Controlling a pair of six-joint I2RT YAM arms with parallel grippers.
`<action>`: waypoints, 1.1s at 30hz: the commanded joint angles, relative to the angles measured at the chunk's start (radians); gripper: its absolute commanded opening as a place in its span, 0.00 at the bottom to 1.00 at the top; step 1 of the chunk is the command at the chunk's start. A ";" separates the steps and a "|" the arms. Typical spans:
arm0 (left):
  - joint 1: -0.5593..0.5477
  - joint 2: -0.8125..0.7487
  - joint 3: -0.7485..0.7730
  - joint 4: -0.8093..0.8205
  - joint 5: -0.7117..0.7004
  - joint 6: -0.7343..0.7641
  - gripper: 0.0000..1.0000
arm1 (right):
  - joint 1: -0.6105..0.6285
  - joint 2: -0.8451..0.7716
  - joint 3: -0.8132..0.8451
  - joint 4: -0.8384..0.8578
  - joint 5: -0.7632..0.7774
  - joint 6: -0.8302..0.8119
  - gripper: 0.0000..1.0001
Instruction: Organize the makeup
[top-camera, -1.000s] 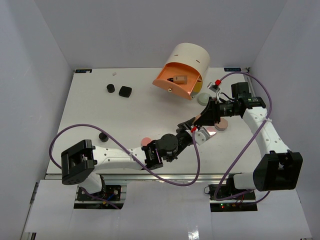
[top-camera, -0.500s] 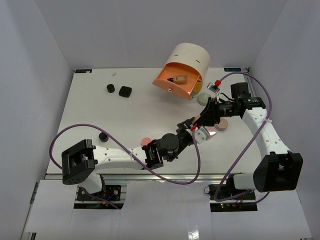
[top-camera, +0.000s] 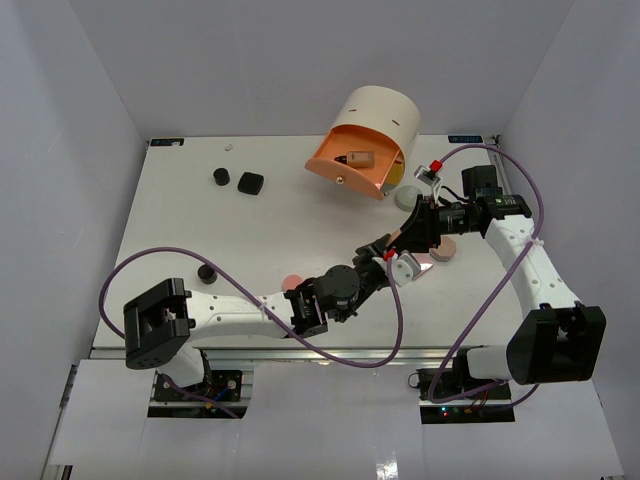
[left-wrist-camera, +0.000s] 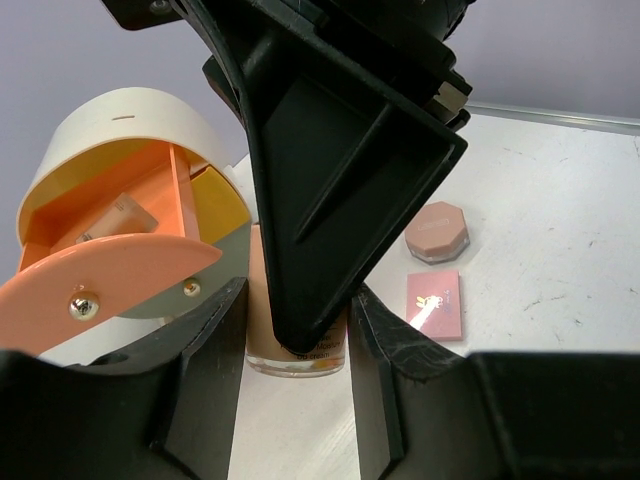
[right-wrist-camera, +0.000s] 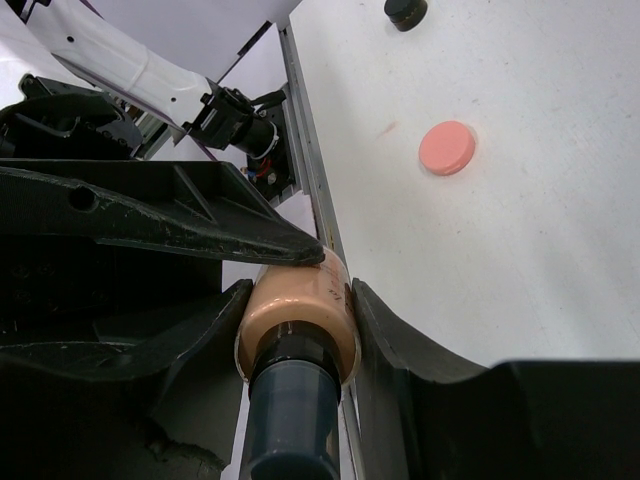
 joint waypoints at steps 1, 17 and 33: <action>-0.007 -0.015 0.036 -0.023 0.061 -0.031 0.16 | 0.007 -0.033 0.003 0.024 -0.072 0.010 0.33; -0.004 -0.045 0.002 -0.023 0.064 -0.048 0.11 | 0.006 -0.033 -0.003 0.032 -0.034 0.009 0.61; 0.045 -0.189 -0.141 -0.075 0.051 -0.142 0.08 | -0.045 -0.050 0.010 0.031 0.088 -0.043 0.69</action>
